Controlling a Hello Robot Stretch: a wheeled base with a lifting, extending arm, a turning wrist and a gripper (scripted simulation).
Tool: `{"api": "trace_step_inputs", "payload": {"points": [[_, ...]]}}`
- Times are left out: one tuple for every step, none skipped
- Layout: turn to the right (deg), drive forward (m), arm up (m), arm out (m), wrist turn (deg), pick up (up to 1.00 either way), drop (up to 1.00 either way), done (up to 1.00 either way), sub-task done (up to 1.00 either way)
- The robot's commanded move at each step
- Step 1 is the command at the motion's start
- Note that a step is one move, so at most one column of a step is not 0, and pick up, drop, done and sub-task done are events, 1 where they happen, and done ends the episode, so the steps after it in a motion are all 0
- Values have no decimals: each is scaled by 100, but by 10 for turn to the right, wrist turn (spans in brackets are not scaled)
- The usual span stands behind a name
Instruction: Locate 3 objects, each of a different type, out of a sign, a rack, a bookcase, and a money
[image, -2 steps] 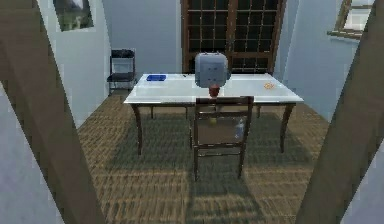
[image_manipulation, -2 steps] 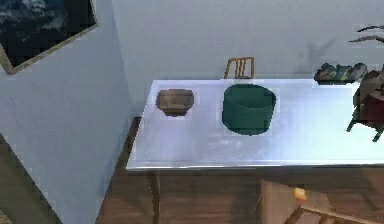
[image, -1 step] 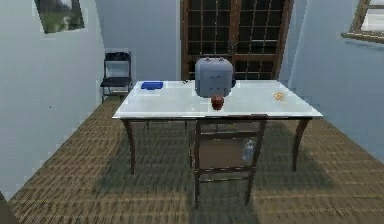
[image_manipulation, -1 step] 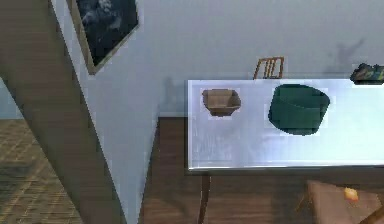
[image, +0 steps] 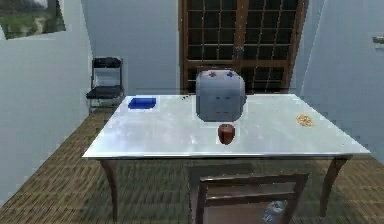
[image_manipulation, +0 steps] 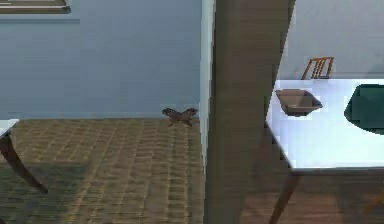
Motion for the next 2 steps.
{"api": "trace_step_inputs", "payload": {"points": [[-360, 0, 0, 0, 0, 0, 0, 0, 0], [0, 50, 0, 0, 0, 0, 0, 0, 0]]}}
